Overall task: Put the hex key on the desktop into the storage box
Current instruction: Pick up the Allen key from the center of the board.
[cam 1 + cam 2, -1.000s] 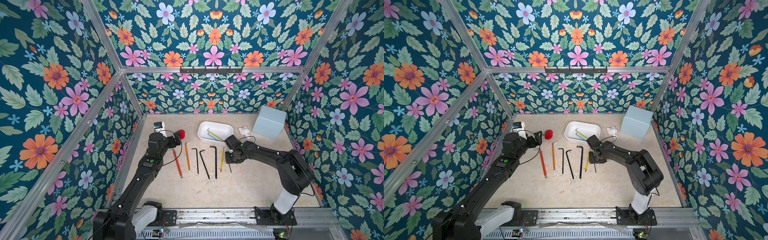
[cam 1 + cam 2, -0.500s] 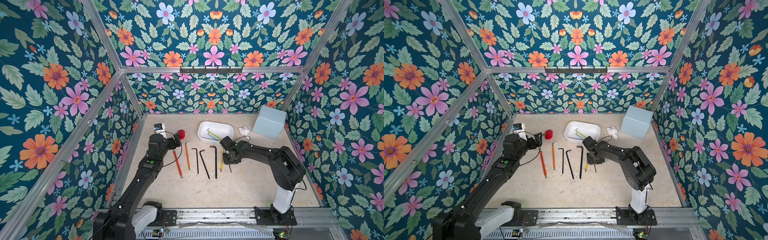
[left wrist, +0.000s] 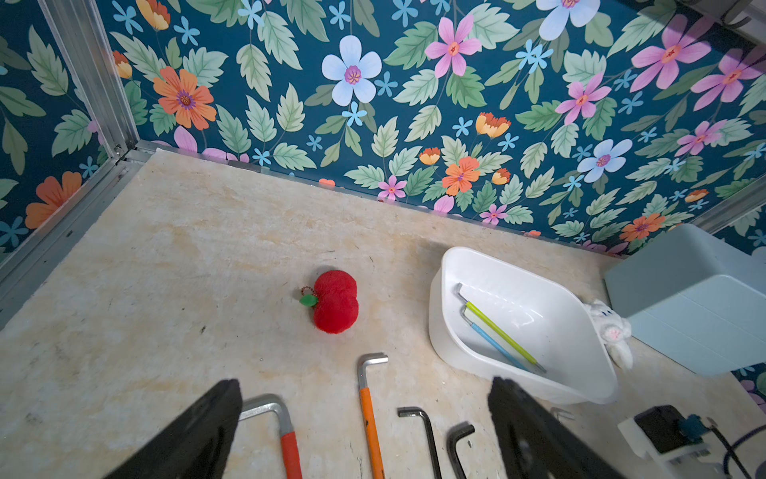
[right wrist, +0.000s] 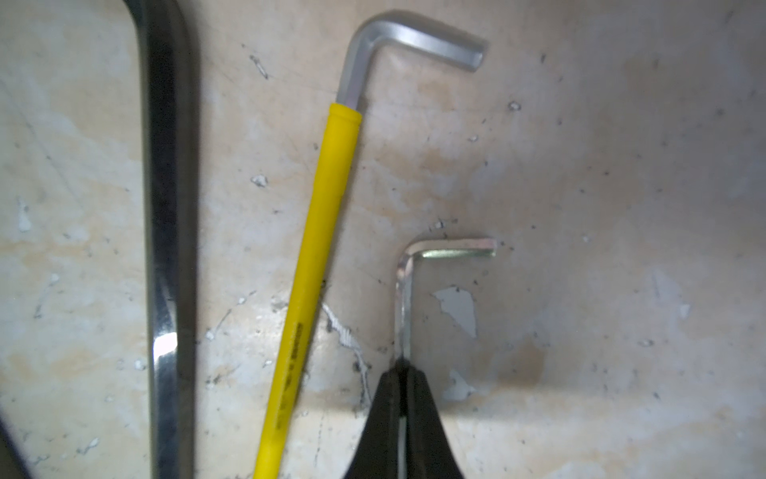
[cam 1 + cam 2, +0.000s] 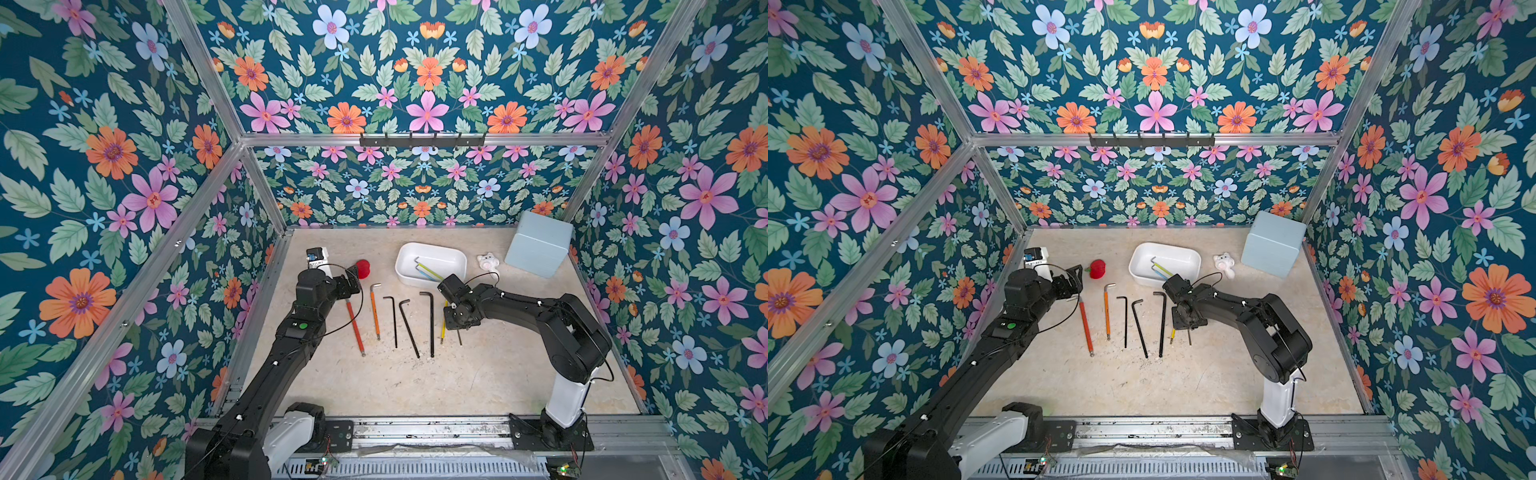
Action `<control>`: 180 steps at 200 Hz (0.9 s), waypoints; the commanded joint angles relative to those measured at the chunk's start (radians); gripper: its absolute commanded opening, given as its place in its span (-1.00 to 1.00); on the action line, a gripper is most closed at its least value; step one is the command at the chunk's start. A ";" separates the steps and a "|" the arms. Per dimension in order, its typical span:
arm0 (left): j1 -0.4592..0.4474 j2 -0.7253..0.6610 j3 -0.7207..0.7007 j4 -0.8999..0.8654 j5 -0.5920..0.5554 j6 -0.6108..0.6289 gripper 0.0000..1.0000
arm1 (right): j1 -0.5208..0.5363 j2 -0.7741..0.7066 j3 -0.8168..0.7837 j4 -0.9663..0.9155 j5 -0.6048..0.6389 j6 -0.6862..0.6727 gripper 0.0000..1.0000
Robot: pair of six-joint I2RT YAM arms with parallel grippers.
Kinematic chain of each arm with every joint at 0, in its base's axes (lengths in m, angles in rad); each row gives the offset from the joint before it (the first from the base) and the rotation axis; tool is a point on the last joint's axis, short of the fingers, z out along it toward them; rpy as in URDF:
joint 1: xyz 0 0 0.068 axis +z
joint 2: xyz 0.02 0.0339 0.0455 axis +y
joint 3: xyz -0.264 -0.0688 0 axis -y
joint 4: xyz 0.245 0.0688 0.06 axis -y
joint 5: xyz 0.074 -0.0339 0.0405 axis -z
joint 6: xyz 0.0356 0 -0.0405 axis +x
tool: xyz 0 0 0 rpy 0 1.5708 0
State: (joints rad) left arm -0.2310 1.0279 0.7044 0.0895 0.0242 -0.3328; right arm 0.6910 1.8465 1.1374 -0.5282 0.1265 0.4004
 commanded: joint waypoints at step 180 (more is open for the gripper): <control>-0.001 0.001 0.033 0.007 0.004 0.012 0.99 | -0.198 -0.223 0.284 0.082 -0.435 -0.870 -1.00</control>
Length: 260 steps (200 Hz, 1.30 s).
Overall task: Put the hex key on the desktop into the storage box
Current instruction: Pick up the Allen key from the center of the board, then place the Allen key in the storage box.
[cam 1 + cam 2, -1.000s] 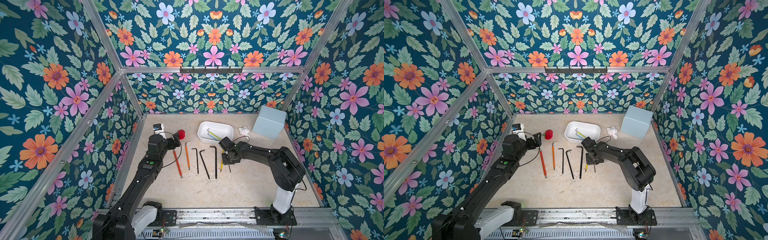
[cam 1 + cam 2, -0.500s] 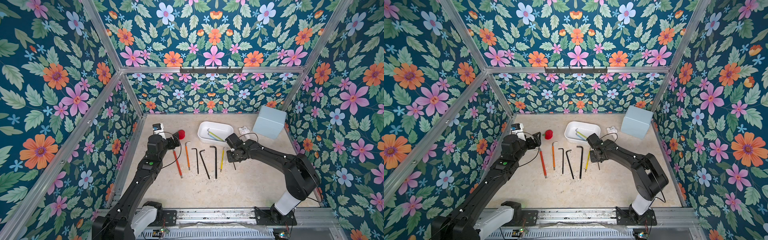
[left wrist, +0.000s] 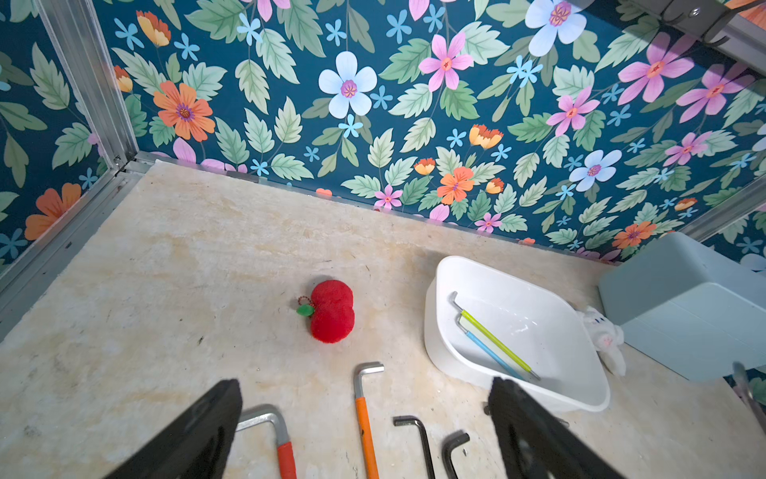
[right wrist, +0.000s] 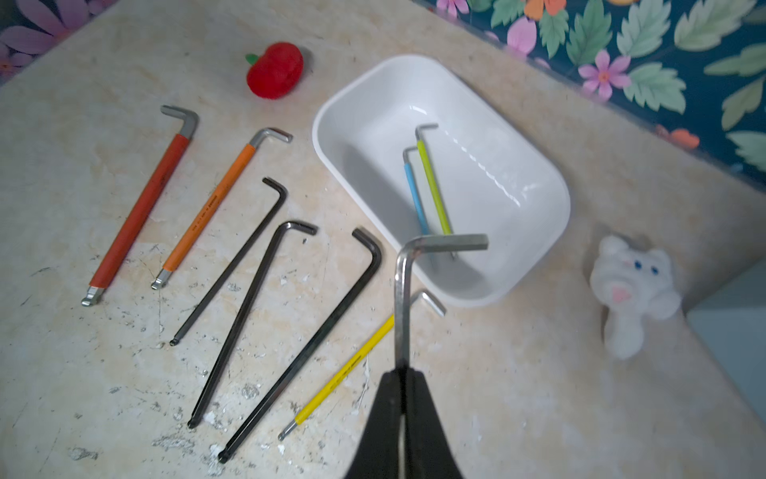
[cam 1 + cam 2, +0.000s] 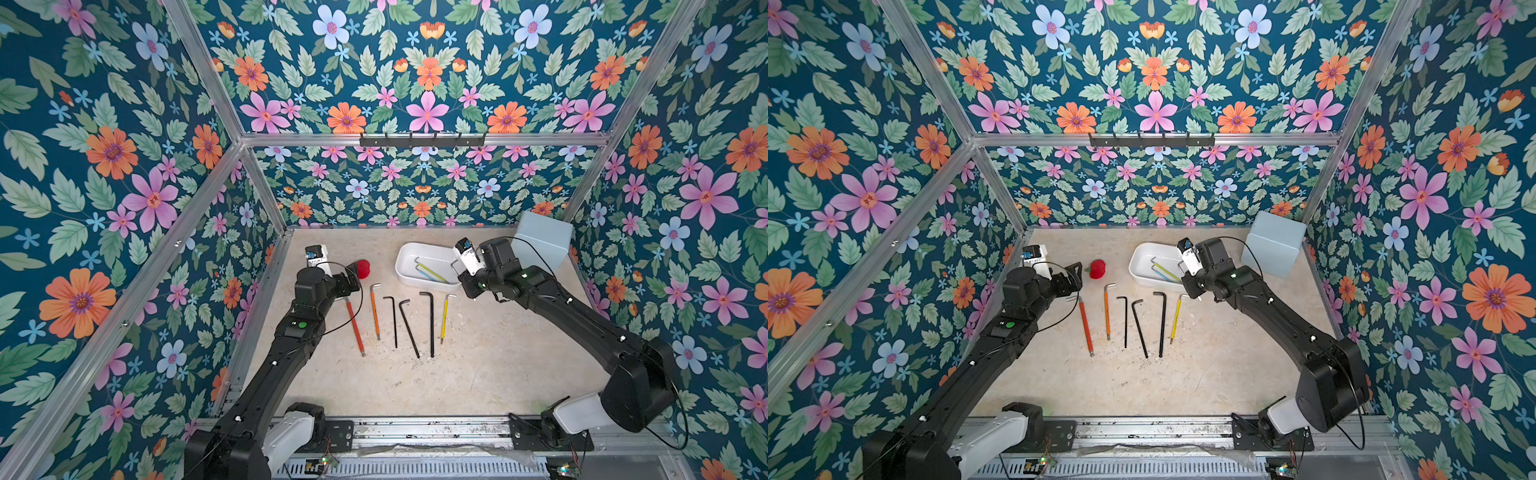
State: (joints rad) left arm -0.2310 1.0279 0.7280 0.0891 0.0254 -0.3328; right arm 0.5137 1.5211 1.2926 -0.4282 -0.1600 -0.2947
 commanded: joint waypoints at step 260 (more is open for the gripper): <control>-0.001 0.011 -0.007 0.024 0.025 -0.009 0.99 | 0.073 0.094 0.022 -0.127 0.260 0.727 0.03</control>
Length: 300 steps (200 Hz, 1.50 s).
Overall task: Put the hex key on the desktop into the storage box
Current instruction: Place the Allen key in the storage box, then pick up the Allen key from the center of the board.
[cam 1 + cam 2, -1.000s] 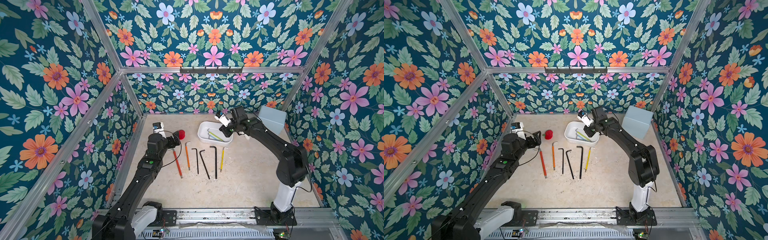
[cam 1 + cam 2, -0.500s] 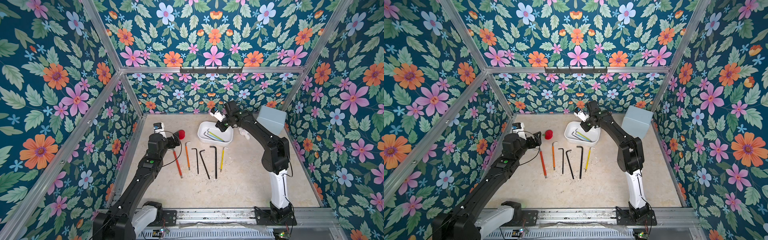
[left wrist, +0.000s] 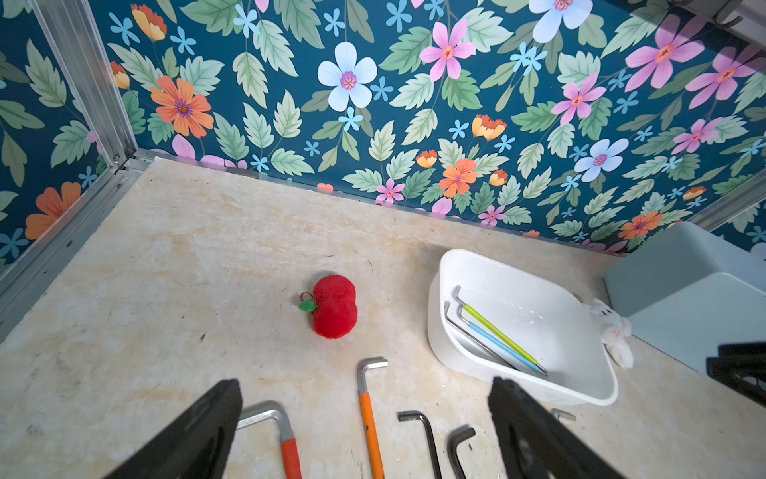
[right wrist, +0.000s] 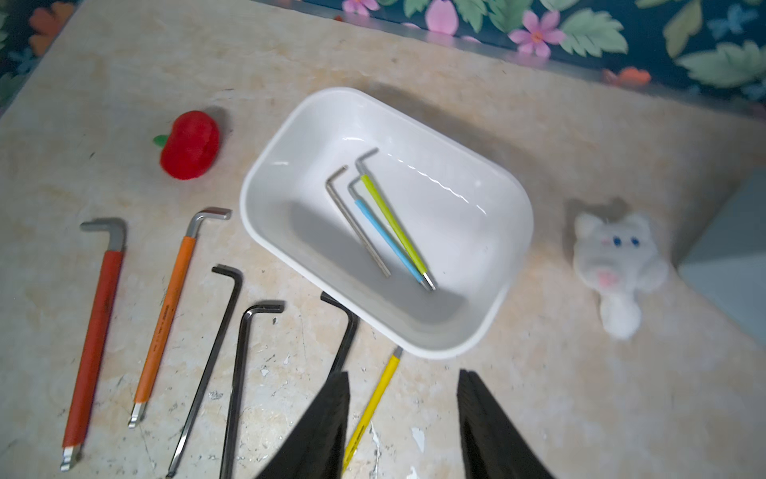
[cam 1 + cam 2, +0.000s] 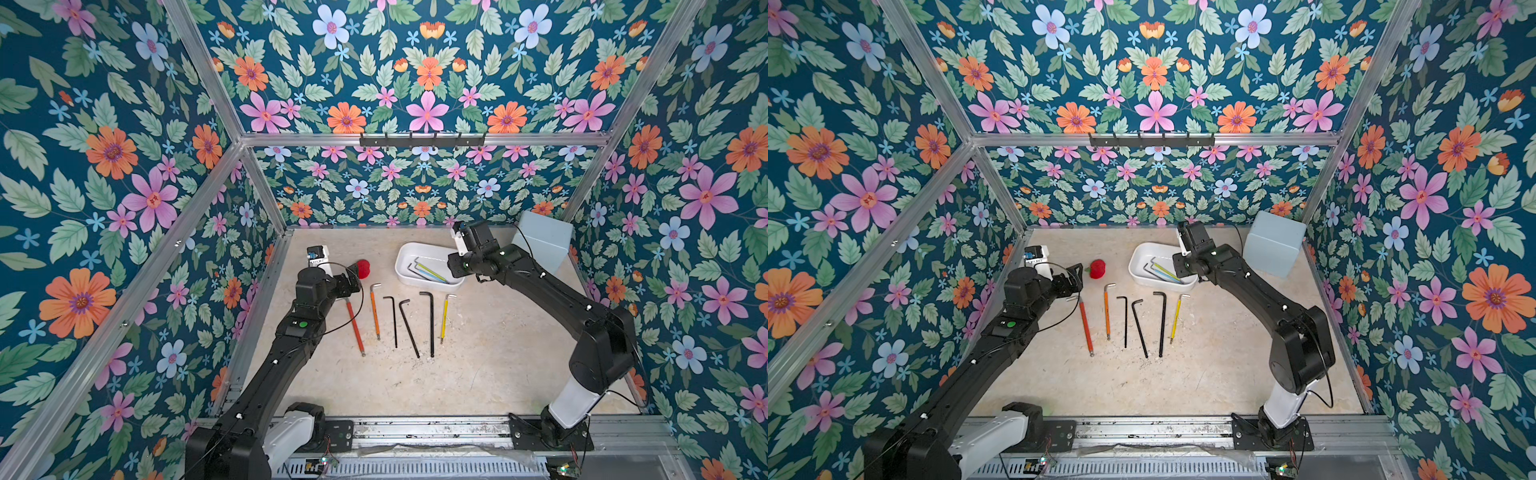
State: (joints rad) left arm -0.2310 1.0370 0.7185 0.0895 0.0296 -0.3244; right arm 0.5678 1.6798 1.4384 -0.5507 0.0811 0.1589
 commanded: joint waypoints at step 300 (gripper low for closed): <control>-0.001 -0.016 -0.004 0.010 0.011 -0.005 0.99 | 0.166 0.287 -0.192 0.006 0.052 0.433 -0.43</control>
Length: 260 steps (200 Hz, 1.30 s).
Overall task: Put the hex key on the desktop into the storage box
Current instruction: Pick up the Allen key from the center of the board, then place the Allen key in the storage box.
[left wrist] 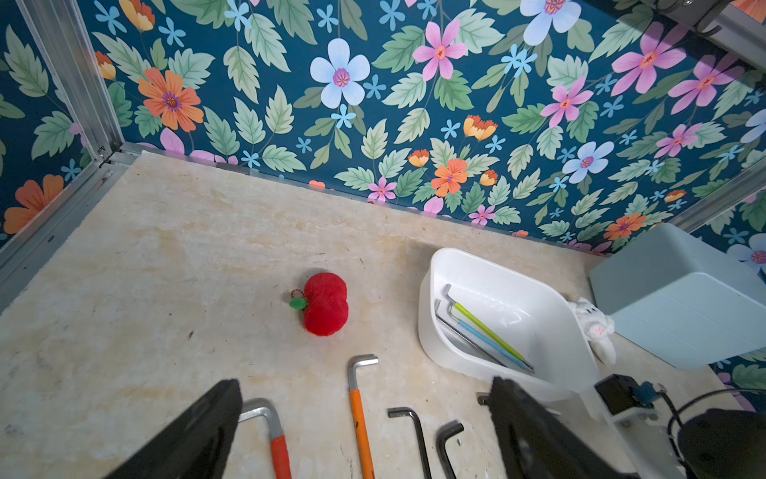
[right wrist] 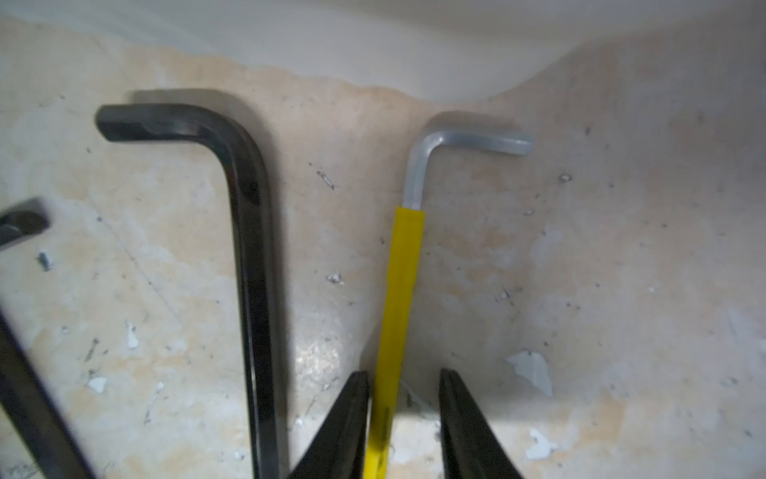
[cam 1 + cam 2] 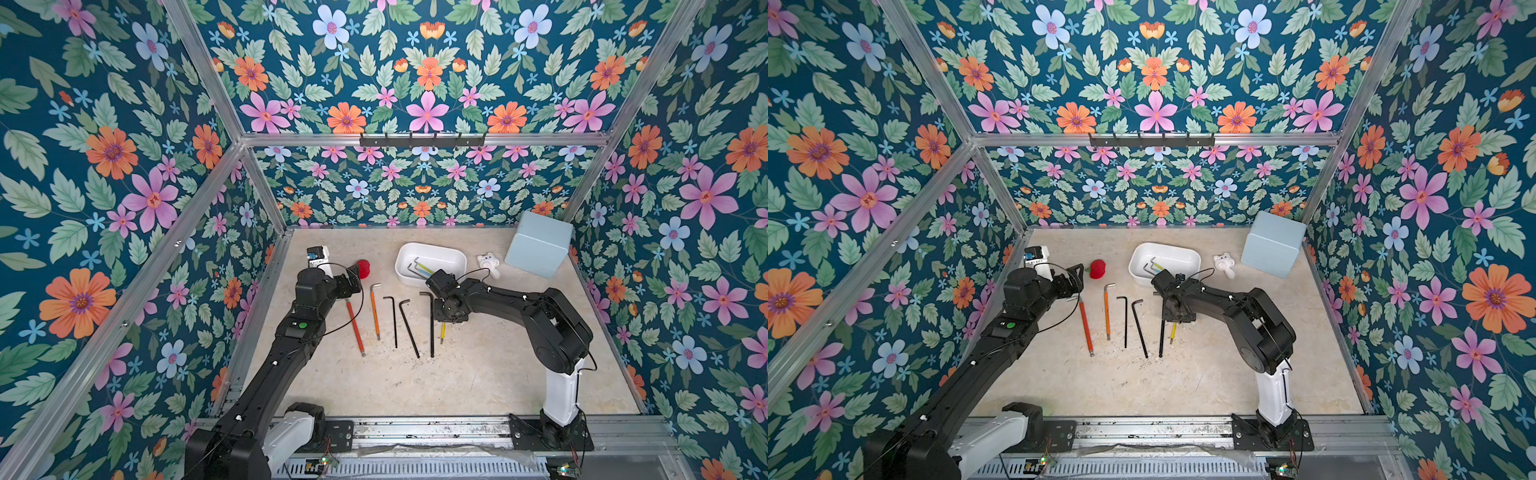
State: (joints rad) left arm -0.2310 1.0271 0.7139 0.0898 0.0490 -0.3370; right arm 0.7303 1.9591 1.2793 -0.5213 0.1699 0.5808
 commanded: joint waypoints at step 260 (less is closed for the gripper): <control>-0.001 -0.018 -0.005 0.022 0.001 -0.008 0.99 | -0.063 -0.390 -0.014 -0.082 -0.235 -0.865 -1.00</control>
State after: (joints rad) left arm -0.2310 1.0088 0.6998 0.0898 0.0494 -0.3416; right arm 0.6804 1.5543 1.2205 -0.6312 -0.0559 -0.1108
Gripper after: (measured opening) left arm 0.994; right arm 0.109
